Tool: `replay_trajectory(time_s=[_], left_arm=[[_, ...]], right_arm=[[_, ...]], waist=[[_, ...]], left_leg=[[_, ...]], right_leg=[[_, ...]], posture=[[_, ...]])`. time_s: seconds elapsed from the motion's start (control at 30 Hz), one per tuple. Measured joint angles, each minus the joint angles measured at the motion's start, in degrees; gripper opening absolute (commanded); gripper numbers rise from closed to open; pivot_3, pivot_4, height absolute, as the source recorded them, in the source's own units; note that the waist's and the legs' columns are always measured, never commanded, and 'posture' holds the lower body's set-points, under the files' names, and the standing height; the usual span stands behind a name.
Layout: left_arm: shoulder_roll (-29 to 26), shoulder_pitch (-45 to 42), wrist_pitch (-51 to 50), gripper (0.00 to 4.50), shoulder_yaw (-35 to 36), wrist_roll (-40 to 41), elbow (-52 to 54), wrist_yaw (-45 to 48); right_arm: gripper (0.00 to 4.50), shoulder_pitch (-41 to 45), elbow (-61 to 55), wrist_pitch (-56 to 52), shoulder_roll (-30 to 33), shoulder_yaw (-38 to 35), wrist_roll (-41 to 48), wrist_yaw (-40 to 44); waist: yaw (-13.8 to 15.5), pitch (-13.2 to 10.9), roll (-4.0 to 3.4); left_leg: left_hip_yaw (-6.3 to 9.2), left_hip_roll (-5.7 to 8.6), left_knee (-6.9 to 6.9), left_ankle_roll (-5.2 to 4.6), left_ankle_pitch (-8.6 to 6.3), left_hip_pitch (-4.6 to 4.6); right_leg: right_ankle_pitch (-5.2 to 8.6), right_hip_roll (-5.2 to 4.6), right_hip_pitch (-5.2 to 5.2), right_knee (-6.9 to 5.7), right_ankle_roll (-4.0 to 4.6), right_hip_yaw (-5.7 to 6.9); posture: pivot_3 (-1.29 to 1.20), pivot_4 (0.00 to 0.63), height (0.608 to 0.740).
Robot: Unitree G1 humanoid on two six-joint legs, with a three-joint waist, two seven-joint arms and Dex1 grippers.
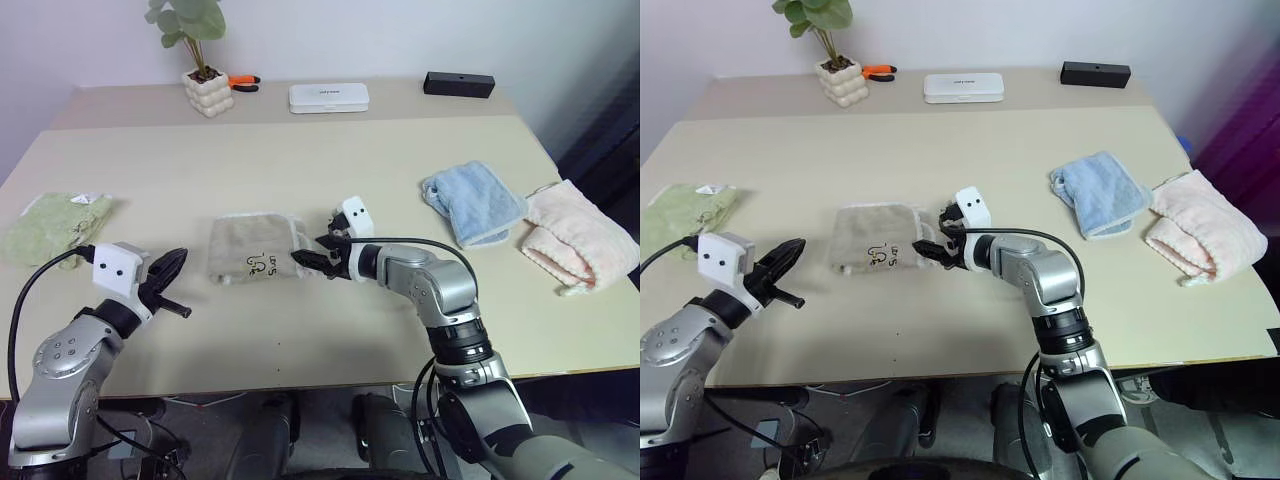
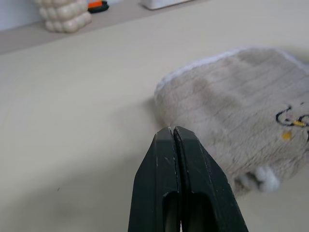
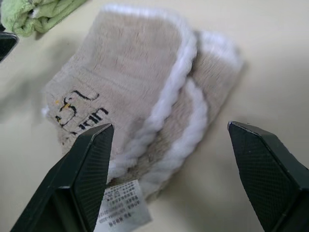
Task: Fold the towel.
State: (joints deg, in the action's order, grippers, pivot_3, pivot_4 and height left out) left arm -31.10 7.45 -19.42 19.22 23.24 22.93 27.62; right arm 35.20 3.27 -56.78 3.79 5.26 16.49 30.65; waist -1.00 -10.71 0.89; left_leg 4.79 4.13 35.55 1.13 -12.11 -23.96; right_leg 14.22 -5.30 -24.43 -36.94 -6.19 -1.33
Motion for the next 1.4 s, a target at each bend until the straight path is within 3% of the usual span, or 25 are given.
replay_trajectory(time_s=[0.13,0.17,0.23,0.4,0.43,0.7,1.03,1.23,1.4], left_arm=[[0.86,-0.25,-0.35,0.00,-0.59,0.03,1.17,-0.08],[0.87,-0.24,-0.46,0.00,-0.59,0.06,1.30,-0.02],[0.87,-0.30,-1.25,0.00,-0.69,0.60,1.87,0.40],[1.13,-0.14,-2.42,0.00,-1.18,2.05,3.20,0.98],[1.26,-0.14,-2.63,0.00,-1.21,2.31,3.29,0.96],[2.21,-0.19,-2.82,0.00,-2.77,2.34,4.23,0.35],[4.32,-6.24,-2.83,0.00,-8.07,1.65,2.21,0.00],[5.18,-10.98,-2.59,0.00,-11.37,1.00,-1.05,1.11],[5.28,-12.77,-2.50,0.00,-12.01,1.01,-2.83,2.36]], right_arm=[[3.81,2.30,3.75,-0.42,-2.10,-0.21,0.70,-1.06],[3.58,2.67,4.35,-0.35,-2.55,-0.18,0.77,-1.09],[3.00,3.76,6.41,0.17,-3.24,-0.05,0.78,-1.18],[0.39,4.38,8.19,0.44,-5.13,-1.07,2.41,-1.24],[0.06,4.73,8.16,0.44,-5.19,-1.34,2.85,-1.24],[0.06,5.71,6.36,5.14,-3.64,-5.15,4.00,-4.32],[0.06,14.21,7.96,17.14,9.18,-27.53,5.97,-17.68],[0.06,13.61,9.10,13.09,10.88,-38.78,11.19,-27.89],[0.06,4.30,3.64,5.24,10.95,-46.24,14.69,-37.01]], waist=[[-0.22,0.00,0.00],[-0.21,0.00,0.00],[-0.20,0.00,0.00],[-0.17,-0.01,-0.01],[-0.18,0.00,-0.01],[-0.04,-0.01,-0.02],[-0.26,-0.01,-0.02],[-0.01,-0.04,-0.06],[0.35,-0.05,-0.09]], left_leg=[[0.01,-0.03,0.00,0.00,0.00,0.01],[0.01,-0.04,0.00,0.00,0.00,0.02],[0.01,-0.04,0.00,0.00,0.00,0.02],[0.01,-0.03,0.00,0.00,0.00,0.01],[0.01,-0.03,0.00,0.00,0.00,0.01],[0.02,-0.02,-0.01,0.00,0.00,0.00],[-0.03,-0.04,-0.04,-0.01,0.01,-0.06],[-0.05,-0.06,-0.04,-0.03,0.02,-0.06],[-0.06,0.00,0.00,-0.05,0.02,-0.13]], right_leg=[[-0.06,0.16,-0.02,-0.04,-0.09,0.00],[-0.06,0.17,-0.02,-0.04,-0.09,0.00],[-0.06,0.17,-0.01,-0.03,-0.10,0.00],[-0.06,0.17,-0.02,-0.03,-0.10,0.00],[-0.06,0.17,-0.02,-0.03,-0.10,0.00],[-0.06,0.17,-0.02,-0.02,-0.10,0.00],[-0.07,0.19,-0.03,0.01,-0.12,0.00],[-0.06,0.18,-0.02,-0.02,-0.12,-0.01],[-0.06,0.12,-0.01,0.00,-0.12,0.00]], posture=[[0.00,0.150,0.729],[0.00,0.150,0.729],[0.00,0.150,0.729],[0.00,0.150,0.729],[0.00,0.150,0.729],[0.00,0.150,0.729],[0.00,0.150,0.729],[0.00,0.150,0.729],[0.00,0.150,0.729]])
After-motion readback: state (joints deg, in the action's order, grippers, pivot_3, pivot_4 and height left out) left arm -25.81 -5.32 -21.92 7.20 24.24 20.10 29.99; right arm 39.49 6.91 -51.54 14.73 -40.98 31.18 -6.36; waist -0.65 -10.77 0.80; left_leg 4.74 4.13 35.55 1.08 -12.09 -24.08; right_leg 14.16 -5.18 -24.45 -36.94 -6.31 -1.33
